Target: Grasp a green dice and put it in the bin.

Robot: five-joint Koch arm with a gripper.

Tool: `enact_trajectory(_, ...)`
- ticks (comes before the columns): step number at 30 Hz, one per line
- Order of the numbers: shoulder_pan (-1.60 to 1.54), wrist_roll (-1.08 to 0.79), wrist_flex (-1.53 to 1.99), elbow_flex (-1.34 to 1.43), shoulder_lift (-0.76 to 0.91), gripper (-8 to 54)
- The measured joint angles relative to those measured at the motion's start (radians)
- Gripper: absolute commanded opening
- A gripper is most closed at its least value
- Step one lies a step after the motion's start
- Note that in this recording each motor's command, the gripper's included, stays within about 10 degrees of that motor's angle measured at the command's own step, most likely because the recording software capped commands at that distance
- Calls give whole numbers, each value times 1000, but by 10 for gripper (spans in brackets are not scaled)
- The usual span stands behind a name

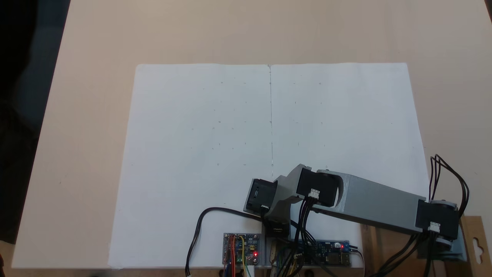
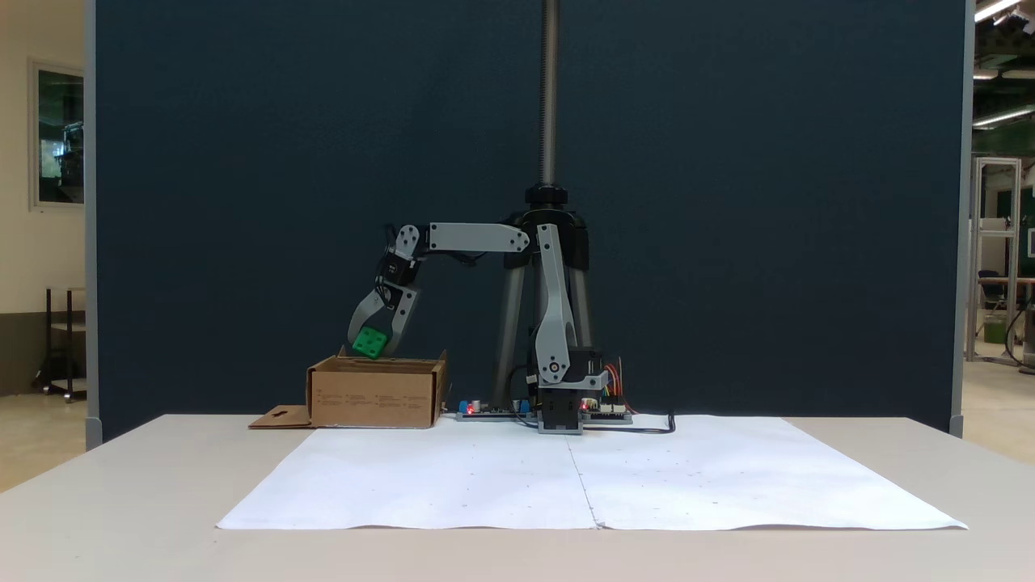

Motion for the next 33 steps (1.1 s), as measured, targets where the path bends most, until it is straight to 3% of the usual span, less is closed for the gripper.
enact_trajectory(4, 0, -29, 20, 54, -5, 139)
enact_trajectory(8, 0, -35, 20, 75, -5, 334)
enact_trajectory(12, 0, -35, 20, 74, -14, 444)
enact_trajectory(23, -137, -25, -129, 75, 3, 422)
enact_trajectory(33, -522, 216, -170, 75, 308, 426)
